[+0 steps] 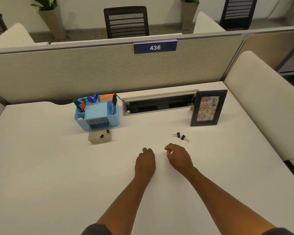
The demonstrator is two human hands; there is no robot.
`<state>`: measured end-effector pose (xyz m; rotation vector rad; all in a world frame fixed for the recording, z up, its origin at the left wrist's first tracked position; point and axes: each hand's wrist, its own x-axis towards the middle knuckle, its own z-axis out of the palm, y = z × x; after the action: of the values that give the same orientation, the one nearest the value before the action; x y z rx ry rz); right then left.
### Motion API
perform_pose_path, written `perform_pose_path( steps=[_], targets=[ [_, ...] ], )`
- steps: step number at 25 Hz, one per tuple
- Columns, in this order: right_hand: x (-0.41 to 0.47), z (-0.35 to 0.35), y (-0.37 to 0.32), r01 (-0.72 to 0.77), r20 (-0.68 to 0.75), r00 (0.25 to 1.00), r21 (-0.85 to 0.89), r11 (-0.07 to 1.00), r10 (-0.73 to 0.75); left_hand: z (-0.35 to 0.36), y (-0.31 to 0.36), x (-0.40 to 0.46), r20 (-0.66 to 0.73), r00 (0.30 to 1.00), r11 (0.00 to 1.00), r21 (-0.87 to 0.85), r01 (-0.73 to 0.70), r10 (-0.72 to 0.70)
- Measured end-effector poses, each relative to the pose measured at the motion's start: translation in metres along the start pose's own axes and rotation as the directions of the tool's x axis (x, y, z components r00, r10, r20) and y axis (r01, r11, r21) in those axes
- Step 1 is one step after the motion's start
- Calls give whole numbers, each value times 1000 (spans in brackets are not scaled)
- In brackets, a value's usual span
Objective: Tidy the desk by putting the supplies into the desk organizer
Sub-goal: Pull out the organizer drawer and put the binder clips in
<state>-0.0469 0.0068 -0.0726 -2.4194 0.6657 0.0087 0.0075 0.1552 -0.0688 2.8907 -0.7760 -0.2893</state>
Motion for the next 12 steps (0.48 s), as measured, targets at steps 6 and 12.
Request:
perform_pose_path(
  steps=[6, 12],
  targets=[
    [5, 10, -12, 4, 145, 989, 123, 992, -22, 1, -17, 6, 25, 986, 930, -329, 164, -165],
    [16, 12, -52, 80, 141, 982, 288, 954, -124, -31, -43, 21, 232, 895, 379, -843, 381, -382]
  ],
)
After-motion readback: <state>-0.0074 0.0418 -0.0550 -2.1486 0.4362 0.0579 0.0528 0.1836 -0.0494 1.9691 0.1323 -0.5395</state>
